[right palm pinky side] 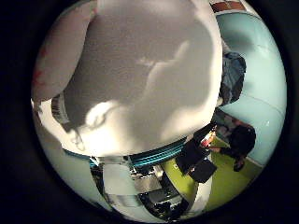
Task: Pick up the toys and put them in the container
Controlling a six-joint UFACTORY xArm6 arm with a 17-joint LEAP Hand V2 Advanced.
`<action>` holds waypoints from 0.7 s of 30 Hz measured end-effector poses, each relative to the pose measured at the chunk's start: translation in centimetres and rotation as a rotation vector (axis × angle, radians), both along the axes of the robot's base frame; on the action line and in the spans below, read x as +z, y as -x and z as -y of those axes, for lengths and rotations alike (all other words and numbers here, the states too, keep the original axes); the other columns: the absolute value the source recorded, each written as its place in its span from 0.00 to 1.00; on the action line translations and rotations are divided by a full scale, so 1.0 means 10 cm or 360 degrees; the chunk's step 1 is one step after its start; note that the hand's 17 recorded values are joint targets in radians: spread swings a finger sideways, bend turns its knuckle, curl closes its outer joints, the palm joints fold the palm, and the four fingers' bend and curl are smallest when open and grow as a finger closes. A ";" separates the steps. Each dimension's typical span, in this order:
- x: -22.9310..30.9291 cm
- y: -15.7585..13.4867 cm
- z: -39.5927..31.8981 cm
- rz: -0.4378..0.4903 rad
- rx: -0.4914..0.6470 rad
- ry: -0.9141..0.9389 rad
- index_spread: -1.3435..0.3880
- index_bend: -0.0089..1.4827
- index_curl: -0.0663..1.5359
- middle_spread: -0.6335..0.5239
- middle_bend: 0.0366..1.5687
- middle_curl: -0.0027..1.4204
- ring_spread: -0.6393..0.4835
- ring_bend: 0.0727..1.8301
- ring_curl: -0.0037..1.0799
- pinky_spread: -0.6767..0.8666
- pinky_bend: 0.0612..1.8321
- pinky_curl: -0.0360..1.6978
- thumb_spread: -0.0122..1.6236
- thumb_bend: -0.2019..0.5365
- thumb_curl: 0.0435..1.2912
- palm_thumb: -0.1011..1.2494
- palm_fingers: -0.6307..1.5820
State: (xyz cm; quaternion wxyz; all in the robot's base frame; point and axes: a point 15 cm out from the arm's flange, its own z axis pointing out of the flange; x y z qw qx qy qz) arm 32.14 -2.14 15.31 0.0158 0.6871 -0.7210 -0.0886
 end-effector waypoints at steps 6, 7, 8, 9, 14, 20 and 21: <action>0.13 -0.07 0.11 0.0050 0.0003 0.0056 0.51 0.36 0.37 0.33 0.55 0.48 0.33 0.62 0.46 0.21 0.61 0.31 0.70 0.27 0.28 0.70 0.83; 0.16 -0.10 0.12 0.0061 0.0007 0.0065 0.51 0.40 0.40 0.33 0.59 0.50 0.33 0.65 0.48 0.22 0.64 0.33 0.69 0.26 0.29 0.72 0.82; 0.20 -0.12 0.14 0.0068 0.0009 0.0076 0.51 0.45 0.44 0.33 0.62 0.52 0.33 0.67 0.50 0.23 0.66 0.35 0.68 0.27 0.30 0.74 0.81; 0.23 -0.13 0.15 0.0068 0.0012 0.0087 0.52 0.49 0.46 0.34 0.65 0.54 0.34 0.68 0.52 0.24 0.67 0.36 0.68 0.27 0.31 0.76 0.80; 0.48 -0.16 0.18 0.0100 0.0015 0.0108 0.54 0.61 0.58 0.35 0.74 0.60 0.35 0.75 0.60 0.29 0.74 0.45 0.61 0.26 0.40 0.84 0.76; 1.18 -0.11 0.16 0.0102 0.0025 0.0103 0.56 0.65 0.65 0.36 0.79 0.64 0.35 0.77 0.67 0.31 0.75 0.53 0.53 0.25 0.48 0.84 0.72; 1.32 -0.12 0.15 0.0109 0.0028 0.0103 0.56 0.66 0.65 0.36 0.79 0.64 0.35 0.77 0.68 0.32 0.75 0.53 0.53 0.25 0.49 0.84 0.72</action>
